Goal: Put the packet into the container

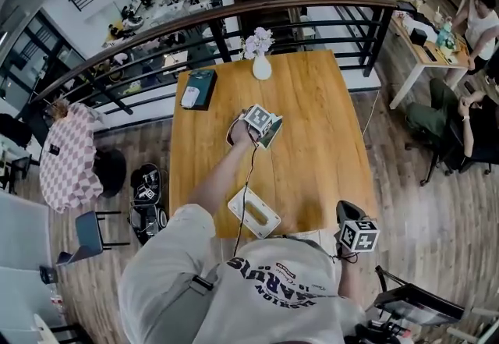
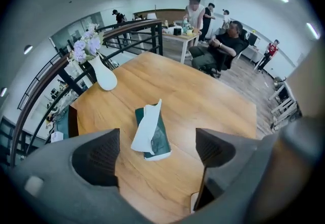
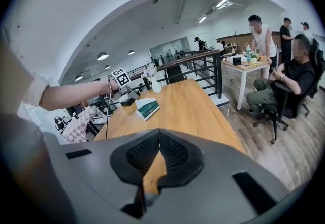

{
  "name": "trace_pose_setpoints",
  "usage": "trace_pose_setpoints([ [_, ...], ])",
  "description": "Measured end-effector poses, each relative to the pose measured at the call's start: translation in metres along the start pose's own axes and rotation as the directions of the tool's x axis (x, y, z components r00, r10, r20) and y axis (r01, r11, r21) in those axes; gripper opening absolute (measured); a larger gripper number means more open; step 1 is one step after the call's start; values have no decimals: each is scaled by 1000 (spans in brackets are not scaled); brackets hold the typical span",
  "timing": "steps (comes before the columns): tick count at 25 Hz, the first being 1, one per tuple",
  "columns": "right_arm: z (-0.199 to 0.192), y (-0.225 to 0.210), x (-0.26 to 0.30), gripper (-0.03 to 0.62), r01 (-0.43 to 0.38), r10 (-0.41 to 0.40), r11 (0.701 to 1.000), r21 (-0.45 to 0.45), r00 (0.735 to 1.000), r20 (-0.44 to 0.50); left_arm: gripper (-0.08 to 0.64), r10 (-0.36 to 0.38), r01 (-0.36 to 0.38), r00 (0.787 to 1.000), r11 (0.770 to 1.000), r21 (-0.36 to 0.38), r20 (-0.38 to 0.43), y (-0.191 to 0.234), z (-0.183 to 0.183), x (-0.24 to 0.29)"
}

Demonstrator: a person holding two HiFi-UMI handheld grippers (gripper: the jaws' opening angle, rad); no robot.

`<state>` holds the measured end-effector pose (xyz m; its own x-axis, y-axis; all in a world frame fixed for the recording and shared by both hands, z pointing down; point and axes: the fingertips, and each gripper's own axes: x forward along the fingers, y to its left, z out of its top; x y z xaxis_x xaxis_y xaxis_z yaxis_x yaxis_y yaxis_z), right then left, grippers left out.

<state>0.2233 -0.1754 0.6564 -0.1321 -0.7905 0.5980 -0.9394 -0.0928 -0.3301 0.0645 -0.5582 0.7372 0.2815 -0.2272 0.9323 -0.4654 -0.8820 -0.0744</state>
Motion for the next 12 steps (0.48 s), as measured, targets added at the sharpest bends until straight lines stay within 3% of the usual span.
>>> trace_pose_setpoints([
  [3, -5, -4, -5, 8, 17, -17, 999, 28, 1000, 2, 463, -16, 15, 996, 1000, -10, -91, 12, -5, 31],
  [7, -13, -13, -12, 8, 51, -51, 997, 58, 999, -12, 464, -8, 6, 991, 1000, -13, -134, 32, -5, 66],
  [12, -27, -32, -21, 8, 102, -99, 987, 122, 995, -33, 463, -43, 25, 976, 996, -87, -213, 36, -14, 107],
])
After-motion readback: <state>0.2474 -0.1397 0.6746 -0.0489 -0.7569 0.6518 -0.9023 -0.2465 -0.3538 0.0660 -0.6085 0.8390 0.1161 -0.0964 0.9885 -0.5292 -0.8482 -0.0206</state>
